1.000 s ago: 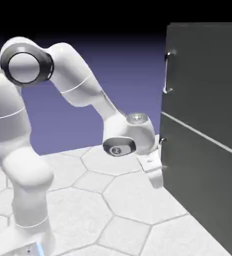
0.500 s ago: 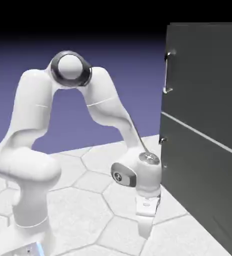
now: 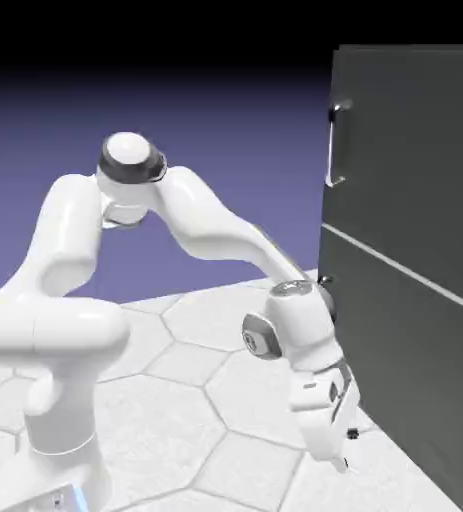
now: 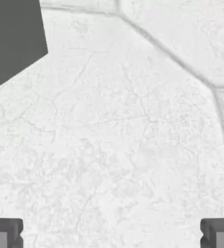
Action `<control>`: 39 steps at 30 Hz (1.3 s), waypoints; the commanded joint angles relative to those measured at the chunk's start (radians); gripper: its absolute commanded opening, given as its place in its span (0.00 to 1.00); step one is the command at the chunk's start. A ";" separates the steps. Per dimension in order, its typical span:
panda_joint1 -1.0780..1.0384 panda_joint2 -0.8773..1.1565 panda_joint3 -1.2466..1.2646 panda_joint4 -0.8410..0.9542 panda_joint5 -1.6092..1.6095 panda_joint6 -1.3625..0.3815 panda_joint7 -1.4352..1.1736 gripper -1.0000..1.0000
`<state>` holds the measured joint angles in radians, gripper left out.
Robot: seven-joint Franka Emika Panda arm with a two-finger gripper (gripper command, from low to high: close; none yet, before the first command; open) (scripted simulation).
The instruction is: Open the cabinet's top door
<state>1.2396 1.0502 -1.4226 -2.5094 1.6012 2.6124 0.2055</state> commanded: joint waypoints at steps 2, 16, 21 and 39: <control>0.055 0.073 -0.064 0.013 0.072 -0.019 -0.024 0.50; 0.439 0.580 -0.509 0.108 0.573 -0.152 -0.192 0.50; 0.540 0.713 -0.626 0.132 0.704 -0.187 -0.236 0.50; 0.654 0.713 -0.763 -0.165 0.829 -0.591 -0.499 0.00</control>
<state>1.8939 1.7628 -2.1855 -2.6745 2.4314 2.0209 -0.2937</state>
